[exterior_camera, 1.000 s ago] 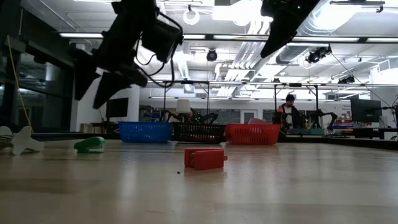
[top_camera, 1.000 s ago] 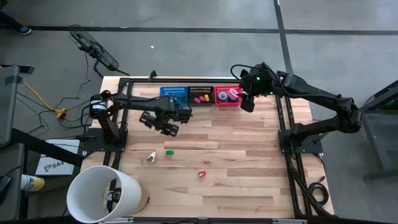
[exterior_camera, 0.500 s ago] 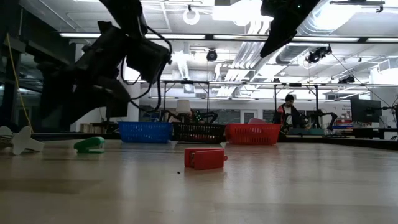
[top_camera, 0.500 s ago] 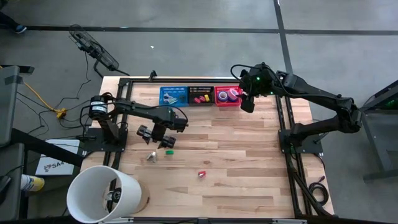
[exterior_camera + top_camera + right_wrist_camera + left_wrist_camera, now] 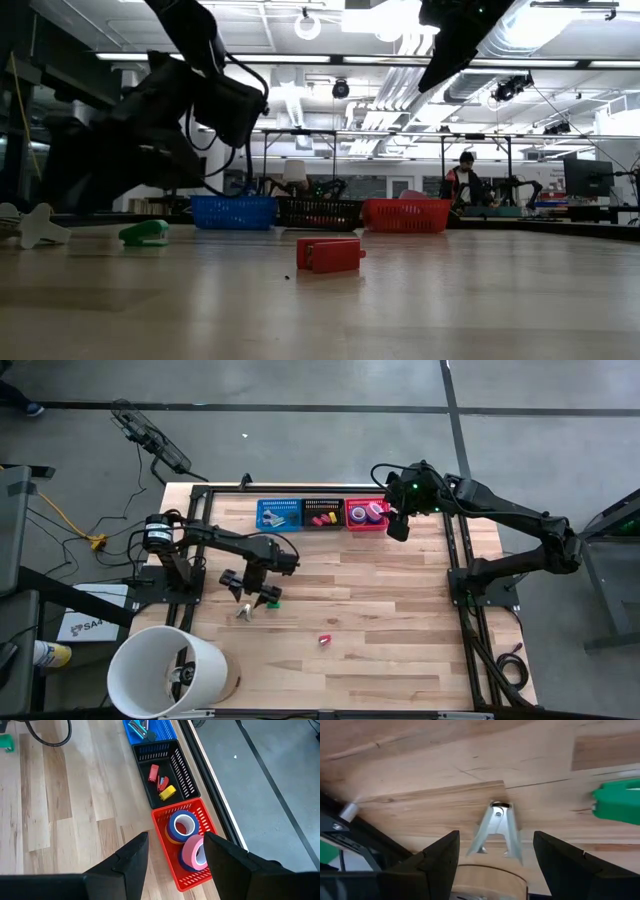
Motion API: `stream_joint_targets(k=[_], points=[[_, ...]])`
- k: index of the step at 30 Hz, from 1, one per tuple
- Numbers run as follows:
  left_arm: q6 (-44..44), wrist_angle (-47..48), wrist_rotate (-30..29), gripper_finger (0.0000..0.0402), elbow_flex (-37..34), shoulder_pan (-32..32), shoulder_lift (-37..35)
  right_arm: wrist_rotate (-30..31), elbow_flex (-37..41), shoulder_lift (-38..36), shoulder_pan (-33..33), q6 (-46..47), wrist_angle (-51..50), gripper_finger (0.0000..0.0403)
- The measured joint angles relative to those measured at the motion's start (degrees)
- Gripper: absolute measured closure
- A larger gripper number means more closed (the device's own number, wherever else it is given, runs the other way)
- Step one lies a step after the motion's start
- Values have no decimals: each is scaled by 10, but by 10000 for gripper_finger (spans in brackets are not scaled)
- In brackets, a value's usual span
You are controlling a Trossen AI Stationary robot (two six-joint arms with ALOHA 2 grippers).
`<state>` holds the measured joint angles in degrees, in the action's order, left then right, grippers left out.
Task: Pick and place Stapler, Stapler remover, tape
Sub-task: Put the gray staple remover into the blue bin
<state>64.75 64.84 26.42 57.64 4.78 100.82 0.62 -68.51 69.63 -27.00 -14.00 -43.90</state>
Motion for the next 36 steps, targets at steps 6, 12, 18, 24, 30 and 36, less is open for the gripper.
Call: stream_joint_targets(k=[6,12,18,24,30,36], points=[[0,-12,13,154,-24,0,0,0,0,0,0,0,0,222],[-1,-70,46,154,-44,0,0,0,0,0,0,0,0,222],[0,-78,47,154,-51,0,0,0,0,0,0,0,0,222],[-2,-84,63,154,-67,-1,0,0,0,0,0,0,0,222],[0,-100,80,154,-85,-16,0,0,0,0,0,0,0,222],[13,-124,88,155,-91,-27,0,0,0,0,0,0,5,222]])
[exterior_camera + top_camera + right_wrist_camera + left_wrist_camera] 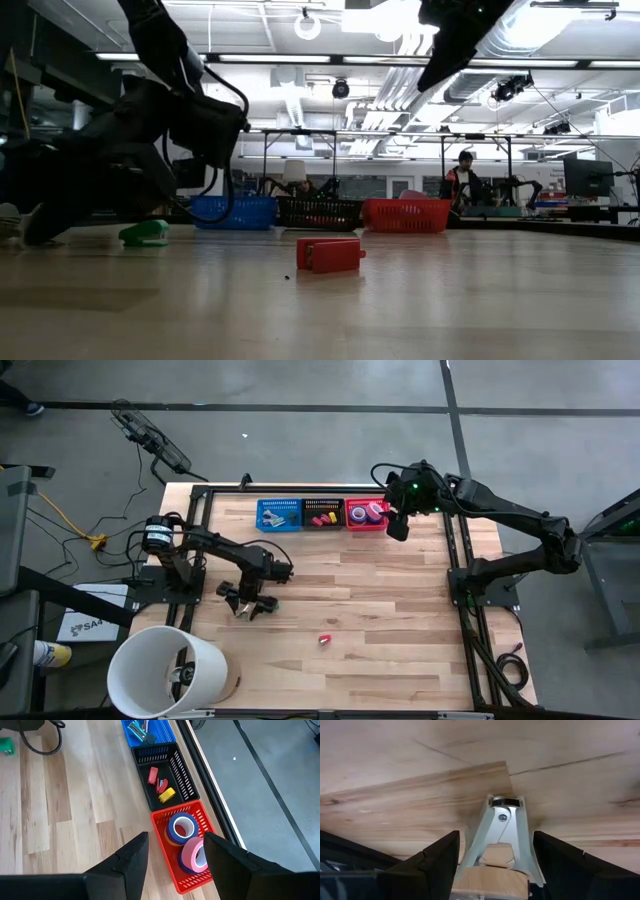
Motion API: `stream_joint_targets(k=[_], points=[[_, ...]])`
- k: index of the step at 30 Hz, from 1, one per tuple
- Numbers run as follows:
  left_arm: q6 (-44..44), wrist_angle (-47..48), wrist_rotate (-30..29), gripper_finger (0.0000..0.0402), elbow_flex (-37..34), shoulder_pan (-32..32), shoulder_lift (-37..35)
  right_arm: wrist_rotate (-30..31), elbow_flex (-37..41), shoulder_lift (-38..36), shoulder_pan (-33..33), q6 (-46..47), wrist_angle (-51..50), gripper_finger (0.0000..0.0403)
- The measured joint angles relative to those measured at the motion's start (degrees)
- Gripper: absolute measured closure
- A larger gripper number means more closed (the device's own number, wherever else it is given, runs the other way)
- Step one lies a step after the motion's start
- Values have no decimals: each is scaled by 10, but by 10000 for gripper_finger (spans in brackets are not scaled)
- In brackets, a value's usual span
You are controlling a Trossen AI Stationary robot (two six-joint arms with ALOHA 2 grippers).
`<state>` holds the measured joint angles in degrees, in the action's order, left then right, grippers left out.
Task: Pick and place Stapler, Stapler remover, tape
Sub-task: Put the gray staple remover into the blue bin
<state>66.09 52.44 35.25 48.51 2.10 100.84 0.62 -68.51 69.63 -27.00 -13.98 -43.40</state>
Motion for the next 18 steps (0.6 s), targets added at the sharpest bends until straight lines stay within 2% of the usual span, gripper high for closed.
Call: stream_joint_targets(k=[5,14,18], points=[[2,-3,0,185,0,0,0,0,0,0,0,0,4,222],[-1,-3,-11,286,0,0,0,0,0,0,0,7,4,222],[-4,-2,-13,298,0,0,0,0,0,0,0,7,3,222]])
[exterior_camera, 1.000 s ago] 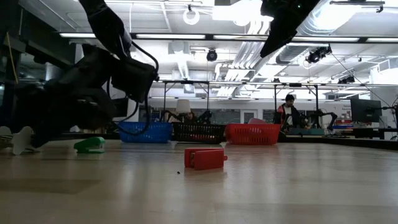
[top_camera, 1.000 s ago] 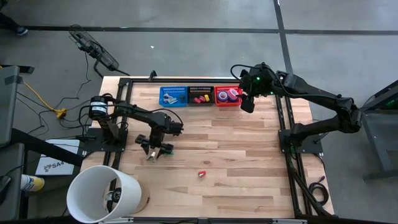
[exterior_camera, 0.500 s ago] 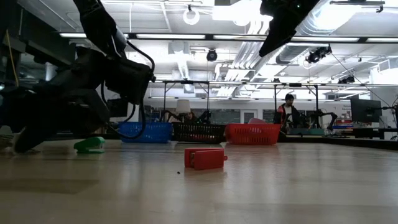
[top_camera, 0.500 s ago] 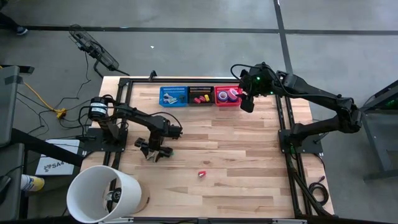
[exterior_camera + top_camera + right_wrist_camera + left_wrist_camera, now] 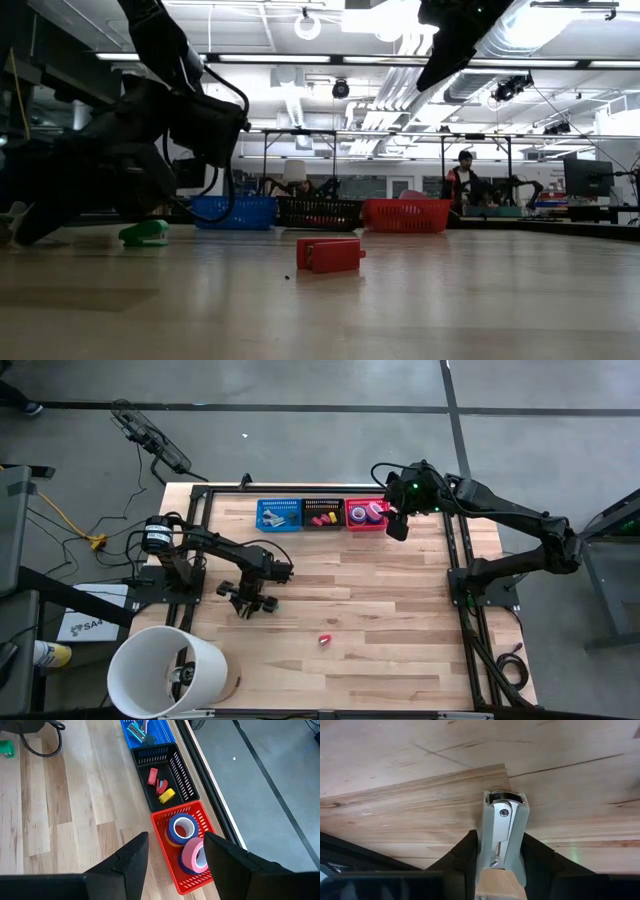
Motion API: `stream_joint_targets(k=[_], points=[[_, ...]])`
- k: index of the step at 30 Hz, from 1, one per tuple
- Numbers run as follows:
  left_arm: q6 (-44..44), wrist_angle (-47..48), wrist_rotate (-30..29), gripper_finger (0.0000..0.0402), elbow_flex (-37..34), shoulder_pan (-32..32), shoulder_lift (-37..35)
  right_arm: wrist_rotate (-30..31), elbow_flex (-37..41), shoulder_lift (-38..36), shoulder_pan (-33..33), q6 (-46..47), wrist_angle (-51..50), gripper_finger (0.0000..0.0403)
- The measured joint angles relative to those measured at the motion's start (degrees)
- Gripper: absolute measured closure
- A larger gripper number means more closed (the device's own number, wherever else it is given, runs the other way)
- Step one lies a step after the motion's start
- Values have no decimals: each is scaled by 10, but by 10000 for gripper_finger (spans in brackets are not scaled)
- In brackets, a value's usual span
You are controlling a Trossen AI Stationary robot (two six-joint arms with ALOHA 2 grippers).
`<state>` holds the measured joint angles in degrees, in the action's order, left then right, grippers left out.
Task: Pick and place Stapler, Stapler remover, tape
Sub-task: Put the gray staple remover into the blue bin
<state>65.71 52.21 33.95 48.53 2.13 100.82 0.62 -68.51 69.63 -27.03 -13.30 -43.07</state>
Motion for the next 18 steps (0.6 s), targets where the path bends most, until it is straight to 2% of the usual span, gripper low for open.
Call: stream_joint_targets(k=[3,11,18], points=[[-2,2,-5,297,2,0,0,0,0,0,0,0,0,222],[-27,20,-83,294,48,2,-9,0,0,0,0,-1,0,222],[-50,14,-139,294,102,35,-11,0,0,0,0,-2,0,222]])
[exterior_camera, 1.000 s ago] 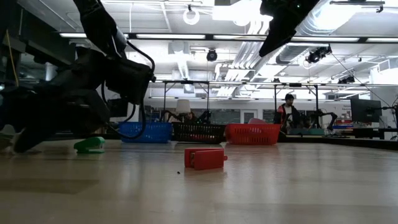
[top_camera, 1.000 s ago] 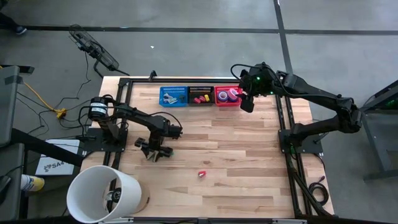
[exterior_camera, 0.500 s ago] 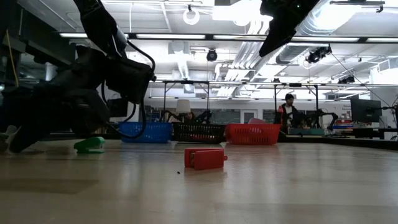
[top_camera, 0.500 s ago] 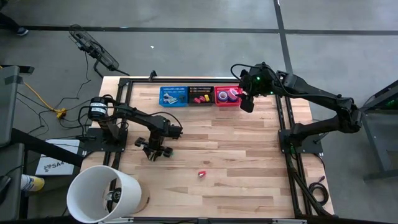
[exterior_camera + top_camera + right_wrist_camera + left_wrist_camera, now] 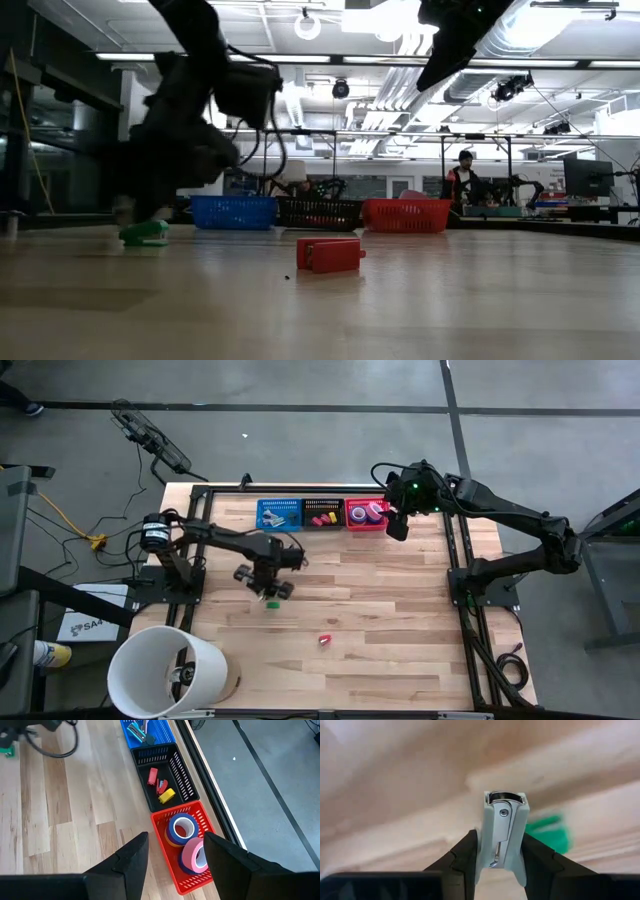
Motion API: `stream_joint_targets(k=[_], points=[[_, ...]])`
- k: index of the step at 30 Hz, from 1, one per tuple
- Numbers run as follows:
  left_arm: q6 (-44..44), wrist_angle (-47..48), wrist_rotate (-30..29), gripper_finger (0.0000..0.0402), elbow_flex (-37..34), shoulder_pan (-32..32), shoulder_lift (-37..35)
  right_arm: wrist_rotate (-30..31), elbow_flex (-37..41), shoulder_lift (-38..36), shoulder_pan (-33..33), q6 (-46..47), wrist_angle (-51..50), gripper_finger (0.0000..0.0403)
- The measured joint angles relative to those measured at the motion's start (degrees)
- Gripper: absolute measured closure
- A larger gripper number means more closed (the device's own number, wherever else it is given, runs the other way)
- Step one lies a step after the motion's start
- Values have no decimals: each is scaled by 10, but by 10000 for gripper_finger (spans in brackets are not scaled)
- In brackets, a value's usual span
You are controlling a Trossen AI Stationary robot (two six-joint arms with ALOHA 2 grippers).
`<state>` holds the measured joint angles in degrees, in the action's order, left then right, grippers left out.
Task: Pick and place Stapler, Stapler remover, tape
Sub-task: Put the gray staple remover into the blue bin
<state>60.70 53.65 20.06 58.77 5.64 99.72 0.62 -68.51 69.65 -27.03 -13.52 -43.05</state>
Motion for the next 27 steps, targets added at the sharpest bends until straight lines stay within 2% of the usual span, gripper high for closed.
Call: stream_joint_targets(k=[4,14,21,27], points=[[-17,3,-58,294,36,30,0,0,0,0,0,0,0,222],[-128,3,-210,294,125,130,0,0,0,0,0,0,0,222],[-140,-35,-217,294,144,216,0,0,0,0,0,0,0,222],[-139,-92,-210,294,145,263,0,0,0,0,0,0,0,222]])
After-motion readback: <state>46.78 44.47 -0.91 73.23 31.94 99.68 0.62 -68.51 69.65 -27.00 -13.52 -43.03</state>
